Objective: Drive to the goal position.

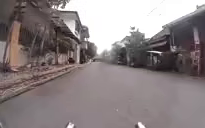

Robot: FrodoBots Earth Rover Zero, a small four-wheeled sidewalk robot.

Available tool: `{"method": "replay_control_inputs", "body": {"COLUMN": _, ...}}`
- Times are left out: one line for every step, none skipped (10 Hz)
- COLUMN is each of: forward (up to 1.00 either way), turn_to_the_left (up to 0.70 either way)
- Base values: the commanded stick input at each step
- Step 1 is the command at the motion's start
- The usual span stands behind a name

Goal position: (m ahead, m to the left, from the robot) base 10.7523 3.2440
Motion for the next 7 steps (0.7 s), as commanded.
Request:
{"method": "replay_control_inputs", "body": {"forward": 0.7, "turn_to_the_left": 0.13}}
{"method": "replay_control_inputs", "body": {"forward": 0.7, "turn_to_the_left": 0.11}}
{"method": "replay_control_inputs", "body": {"forward": 0.7, "turn_to_the_left": 0.01}}
{"method": "replay_control_inputs", "body": {"forward": 0.7, "turn_to_the_left": 0.0}}
{"method": "replay_control_inputs", "body": {"forward": 0.7, "turn_to_the_left": 0.0}}
{"method": "replay_control_inputs", "body": {"forward": 0.7, "turn_to_the_left": 0.01}}
{"method": "replay_control_inputs", "body": {"forward": 0.7, "turn_to_the_left": 0.01}}
